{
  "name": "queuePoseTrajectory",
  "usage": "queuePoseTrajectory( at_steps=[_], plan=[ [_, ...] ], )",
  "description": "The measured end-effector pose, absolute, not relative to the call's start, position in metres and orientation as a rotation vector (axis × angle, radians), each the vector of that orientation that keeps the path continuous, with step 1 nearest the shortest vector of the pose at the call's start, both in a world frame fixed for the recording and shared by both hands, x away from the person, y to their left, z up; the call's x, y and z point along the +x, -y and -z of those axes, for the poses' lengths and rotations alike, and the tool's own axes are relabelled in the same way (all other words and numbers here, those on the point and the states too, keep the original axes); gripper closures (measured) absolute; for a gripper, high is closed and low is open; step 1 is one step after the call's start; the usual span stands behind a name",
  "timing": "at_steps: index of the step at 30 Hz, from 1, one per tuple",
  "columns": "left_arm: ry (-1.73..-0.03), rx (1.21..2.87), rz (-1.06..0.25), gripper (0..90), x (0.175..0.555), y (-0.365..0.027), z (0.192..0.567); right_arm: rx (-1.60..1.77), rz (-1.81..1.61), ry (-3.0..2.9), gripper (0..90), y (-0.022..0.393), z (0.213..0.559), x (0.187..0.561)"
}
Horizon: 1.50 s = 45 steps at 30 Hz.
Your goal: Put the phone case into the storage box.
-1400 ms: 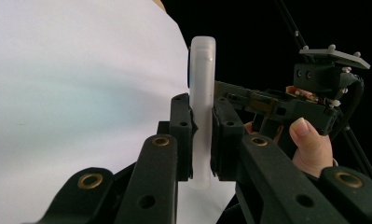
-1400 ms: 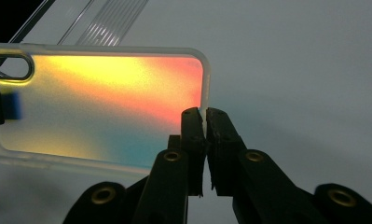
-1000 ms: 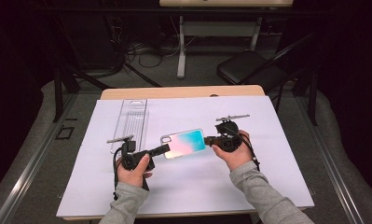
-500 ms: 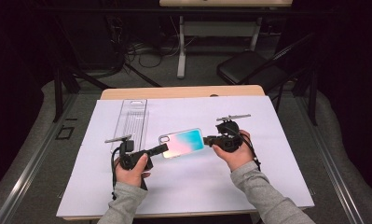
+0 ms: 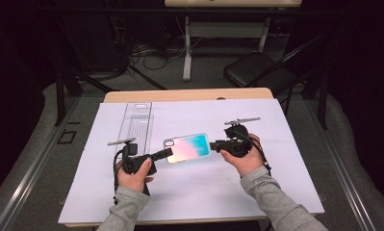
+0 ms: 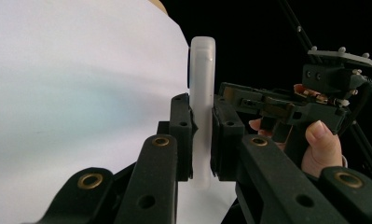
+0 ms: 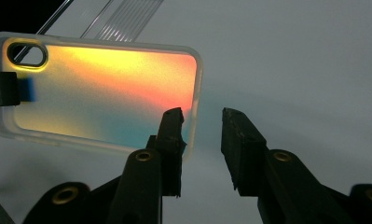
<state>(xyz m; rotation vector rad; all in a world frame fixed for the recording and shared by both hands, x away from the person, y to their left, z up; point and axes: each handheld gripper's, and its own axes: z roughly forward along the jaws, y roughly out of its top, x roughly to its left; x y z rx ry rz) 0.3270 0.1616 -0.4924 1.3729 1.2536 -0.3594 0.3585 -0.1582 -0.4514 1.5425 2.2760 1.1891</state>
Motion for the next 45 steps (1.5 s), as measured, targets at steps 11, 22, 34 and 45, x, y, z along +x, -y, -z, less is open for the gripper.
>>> queuePoseTrajectory(
  at_steps=[11, 22, 34, 45],
  plan=[
    [-1.241, 1.418, 0.332, 81.3, 0.328, -0.166, 0.484, 1.474, -1.189, -2.3, 64.5, 0.161, 0.449, 0.354],
    [-1.211, 1.482, 0.337, 81.3, 0.328, -0.169, 0.481, 1.402, -1.182, -2.309, 62.9, 0.167, 0.449, 0.347],
    [-1.171, 1.579, 0.345, 81.3, 0.331, -0.17, 0.47, 1.307, -1.175, -2.34, 56.8, 0.173, 0.448, 0.341],
    [-1.124, 1.655, 0.334, 81.3, 0.333, -0.167, 0.458, 1.226, -1.203, -2.335, 54.3, 0.178, 0.442, 0.335]
  ],
)
